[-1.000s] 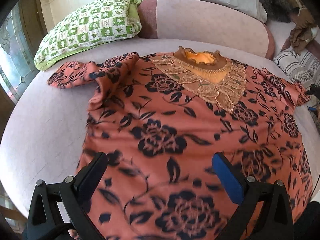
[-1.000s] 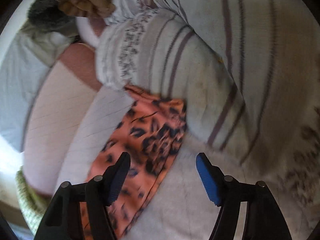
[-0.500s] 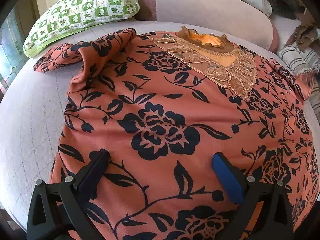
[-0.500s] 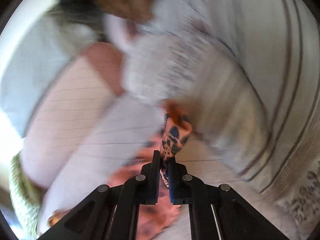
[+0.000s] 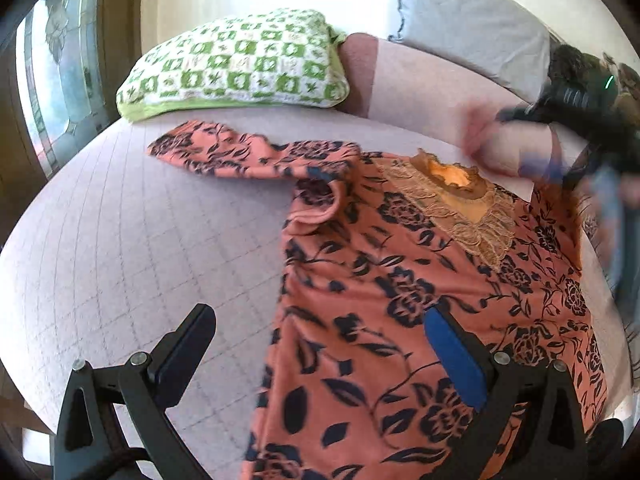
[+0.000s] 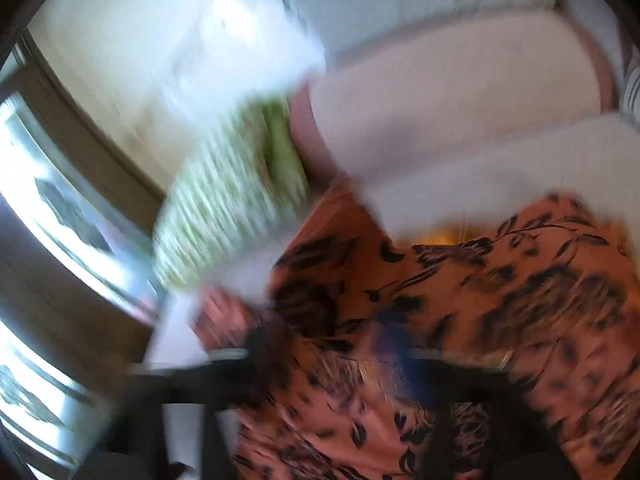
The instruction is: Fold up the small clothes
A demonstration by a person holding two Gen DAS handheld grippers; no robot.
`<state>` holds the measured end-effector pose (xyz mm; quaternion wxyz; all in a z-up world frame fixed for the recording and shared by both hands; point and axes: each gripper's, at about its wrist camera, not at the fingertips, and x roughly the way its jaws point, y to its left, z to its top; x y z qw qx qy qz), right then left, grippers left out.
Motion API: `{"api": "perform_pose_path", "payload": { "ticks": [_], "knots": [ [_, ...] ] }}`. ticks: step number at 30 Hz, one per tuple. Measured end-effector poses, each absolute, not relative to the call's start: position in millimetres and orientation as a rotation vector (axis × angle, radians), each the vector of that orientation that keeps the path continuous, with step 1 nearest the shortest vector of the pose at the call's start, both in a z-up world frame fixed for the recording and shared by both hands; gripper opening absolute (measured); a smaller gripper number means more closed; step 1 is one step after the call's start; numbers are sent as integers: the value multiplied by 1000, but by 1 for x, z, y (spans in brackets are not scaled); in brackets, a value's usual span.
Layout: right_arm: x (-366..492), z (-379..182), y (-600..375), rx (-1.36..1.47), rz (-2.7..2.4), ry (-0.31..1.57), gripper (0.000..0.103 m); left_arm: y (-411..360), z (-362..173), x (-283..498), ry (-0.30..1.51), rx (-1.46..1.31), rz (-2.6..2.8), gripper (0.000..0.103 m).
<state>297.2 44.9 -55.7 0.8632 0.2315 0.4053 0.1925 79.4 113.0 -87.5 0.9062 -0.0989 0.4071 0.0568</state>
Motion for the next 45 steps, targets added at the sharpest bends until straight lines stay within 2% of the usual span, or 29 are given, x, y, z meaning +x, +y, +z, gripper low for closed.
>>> {"api": "perform_pose_path", "payload": {
  "ticks": [3, 10, 14, 19, 21, 23, 29, 32, 37, 41, 45],
  "knots": [
    [289, -100, 45, 524, 390, 953, 87, 116, -86, 83, 838, -232, 102, 103],
    [239, -124, -75, 722, 263, 885, 87, 77, -75, 161, 819, -256, -59, 103],
    [207, -147, -143, 943, 240, 864, 87, 49, -89, 235, 879, -220, -99, 103],
    [201, -181, -182, 1209, 213, 844, 87, 39, -123, 280, 977, -176, -38, 101],
    [208, -184, -189, 1213, 170, 843, 87, 41, -132, 287, 998, -187, -26, 90],
    [218, -190, -192, 1231, 142, 841, 87, 42, -138, 292, 1026, -196, -24, 56],
    [225, -201, -212, 1278, 91, 828, 87, 61, -148, 297, 1031, -249, 35, 23],
    [224, -205, -212, 1300, 84, 814, 87, 69, -146, 292, 1022, -269, 26, 13],
    [228, -208, -213, 1306, 92, 822, 87, 74, -141, 286, 988, -280, 12, 5],
    [225, -206, -219, 1340, 98, 804, 87, 69, -96, 238, 805, -243, 37, 5],
    [226, -208, -221, 1329, 117, 819, 87, 64, -134, 236, 901, -182, 88, 7]
  ]
}}
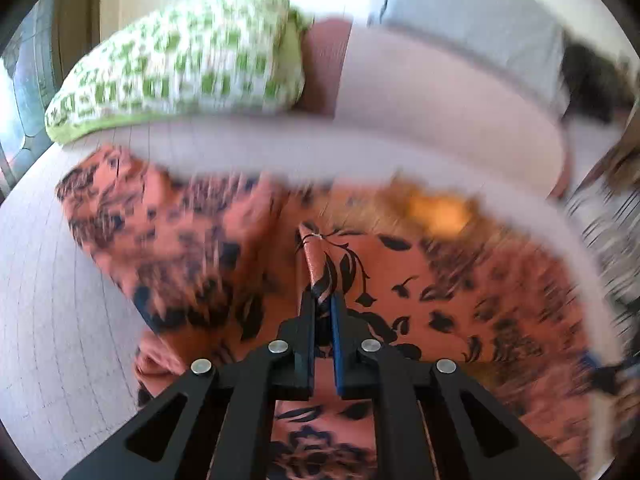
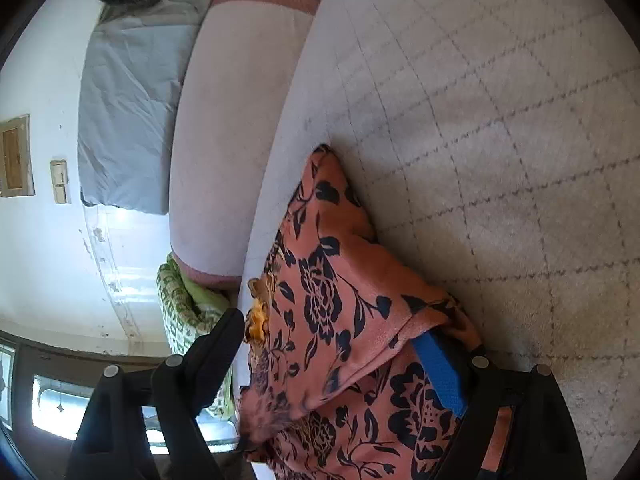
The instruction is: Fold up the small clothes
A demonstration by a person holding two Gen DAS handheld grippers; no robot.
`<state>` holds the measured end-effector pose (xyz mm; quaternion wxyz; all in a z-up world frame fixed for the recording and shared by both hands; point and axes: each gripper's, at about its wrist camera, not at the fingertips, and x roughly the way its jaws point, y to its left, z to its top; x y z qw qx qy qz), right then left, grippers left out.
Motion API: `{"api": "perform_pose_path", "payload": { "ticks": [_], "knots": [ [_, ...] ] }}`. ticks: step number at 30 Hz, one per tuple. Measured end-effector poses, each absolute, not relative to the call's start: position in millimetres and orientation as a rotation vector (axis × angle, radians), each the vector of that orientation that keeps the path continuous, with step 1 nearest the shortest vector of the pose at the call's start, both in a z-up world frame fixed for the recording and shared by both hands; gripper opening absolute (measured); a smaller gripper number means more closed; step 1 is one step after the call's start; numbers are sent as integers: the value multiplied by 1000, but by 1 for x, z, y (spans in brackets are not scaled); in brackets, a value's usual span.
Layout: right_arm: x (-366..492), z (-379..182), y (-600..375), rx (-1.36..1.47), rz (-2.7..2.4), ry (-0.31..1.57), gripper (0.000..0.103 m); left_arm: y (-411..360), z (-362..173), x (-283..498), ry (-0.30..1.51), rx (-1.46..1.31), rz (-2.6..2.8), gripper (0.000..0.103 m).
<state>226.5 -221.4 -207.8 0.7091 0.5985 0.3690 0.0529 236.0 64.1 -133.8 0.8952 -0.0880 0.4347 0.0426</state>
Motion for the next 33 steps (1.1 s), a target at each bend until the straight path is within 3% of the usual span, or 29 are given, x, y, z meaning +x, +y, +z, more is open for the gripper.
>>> {"api": "perform_pose_path", "payload": {
  "ticks": [2, 7, 13, 15, 16, 17, 22, 27, 28, 30, 31, 32, 33],
  "knots": [
    [223, -203, -223, 1317, 124, 830, 87, 66, -155, 240, 973, -177, 73, 10],
    [211, -176, -229, 1187, 138, 895, 87, 72, -156, 232, 945, -168, 52, 17],
    [259, -156, -212, 713, 45, 939, 86, 72, -157, 234, 929, -155, 48, 18],
    [285, -187, -201, 628, 68, 1079, 75, 68, -156, 235, 927, -147, 51, 18],
    [287, -186, -198, 569, 60, 1085, 56, 68, -156, 235, 929, -146, 50, 19],
    [283, -175, -202, 540, 66, 1066, 5, 69, -156, 235, 925, -148, 44, 20],
    [267, -181, -226, 519, -60, 1077, 8, 70, -158, 236, 918, -133, 41, 23],
    [247, -126, -210, 553, 29, 863, 12, 73, -156, 238, 925, -140, 7, 29],
    [251, -119, -198, 567, 126, 848, 12, 72, -155, 238, 929, -141, -7, 35],
    [263, -125, -181, 615, 276, 884, 22, 73, -151, 237, 932, -149, -30, 42],
    [271, -139, -177, 613, 280, 941, 40, 76, -145, 234, 920, -164, -36, 45],
    [282, -172, -177, 601, 217, 1067, 71, 81, -137, 228, 896, -189, -47, 51],
    [283, -190, -184, 666, 188, 1084, 68, 90, -126, 220, 873, -223, -60, 53]
  ]
}}
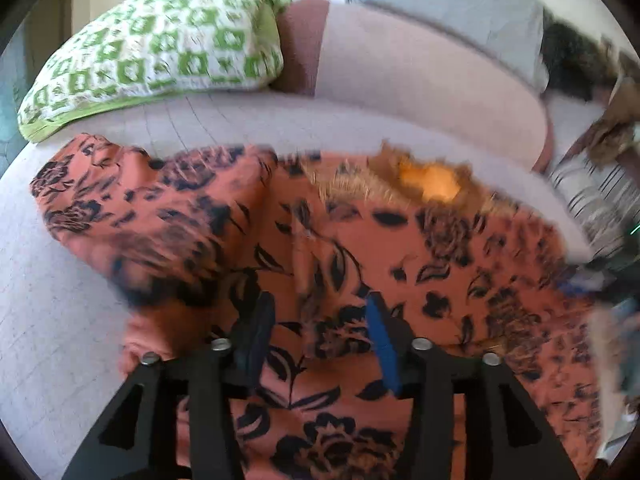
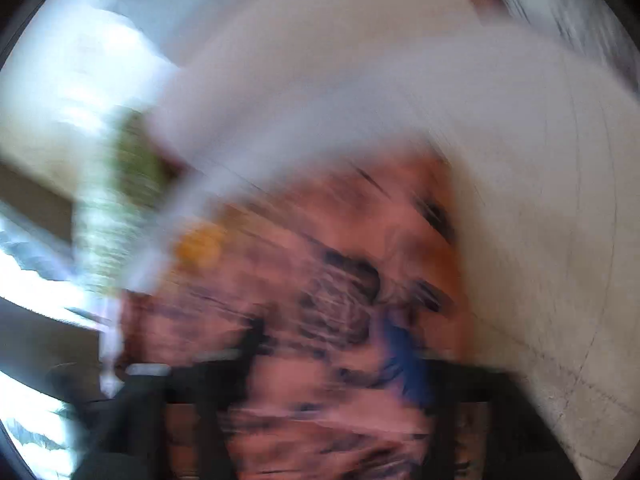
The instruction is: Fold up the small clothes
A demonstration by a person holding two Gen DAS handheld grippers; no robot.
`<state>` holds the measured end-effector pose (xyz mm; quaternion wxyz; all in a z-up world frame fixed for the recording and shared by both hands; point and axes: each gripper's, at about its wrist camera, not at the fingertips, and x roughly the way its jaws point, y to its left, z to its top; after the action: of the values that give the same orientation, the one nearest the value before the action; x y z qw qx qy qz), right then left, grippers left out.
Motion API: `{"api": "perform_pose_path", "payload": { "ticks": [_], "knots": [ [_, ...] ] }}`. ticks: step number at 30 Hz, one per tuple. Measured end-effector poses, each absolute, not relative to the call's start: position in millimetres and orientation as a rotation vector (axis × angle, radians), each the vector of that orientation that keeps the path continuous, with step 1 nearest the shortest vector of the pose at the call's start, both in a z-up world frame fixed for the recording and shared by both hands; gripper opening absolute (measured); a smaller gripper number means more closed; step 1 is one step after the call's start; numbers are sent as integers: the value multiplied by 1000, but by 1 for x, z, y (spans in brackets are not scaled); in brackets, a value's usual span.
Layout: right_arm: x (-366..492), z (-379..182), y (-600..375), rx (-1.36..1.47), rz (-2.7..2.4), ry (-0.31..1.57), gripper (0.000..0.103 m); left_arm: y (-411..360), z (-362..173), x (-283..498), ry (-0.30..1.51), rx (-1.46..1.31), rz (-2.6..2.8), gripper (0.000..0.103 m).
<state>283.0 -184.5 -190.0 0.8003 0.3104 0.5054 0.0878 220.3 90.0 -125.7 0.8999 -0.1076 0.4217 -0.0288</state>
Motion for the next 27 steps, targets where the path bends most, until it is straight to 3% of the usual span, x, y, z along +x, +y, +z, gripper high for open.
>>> {"api": "perform_pose_path", "payload": {
  "ticks": [1, 2, 4, 6, 12, 19, 21, 23, 27],
  "knots": [
    [275, -184, -190, 717, 171, 1019, 68, 102, -115, 212, 848, -257, -75, 60],
    [270, -169, -187, 700, 160, 988, 74, 115, -106, 202, 810, -286, -87, 68],
    [256, -146, -177, 612, 156, 934, 84, 155, -89, 186, 730, -349, -59, 71],
    [240, -128, -167, 548, 179, 898, 84, 201, -85, 181, 691, -421, 26, 78],
    [210, -128, -134, 514, 235, 929, 84, 354, -141, 222, 758, -818, 229, 77],
    [196, -149, -114, 470, 217, 962, 84, 385, -161, 265, 776, -906, 305, 76],
    [194, -149, -114, 474, 213, 958, 84, 391, -163, 267, 779, -931, 370, 58],
    [193, -147, -116, 472, 210, 952, 84, 396, -167, 274, 836, -898, 440, 8],
    [191, -146, -120, 481, 199, 946, 84, 398, -160, 277, 841, -870, 449, 4]
  ]
}}
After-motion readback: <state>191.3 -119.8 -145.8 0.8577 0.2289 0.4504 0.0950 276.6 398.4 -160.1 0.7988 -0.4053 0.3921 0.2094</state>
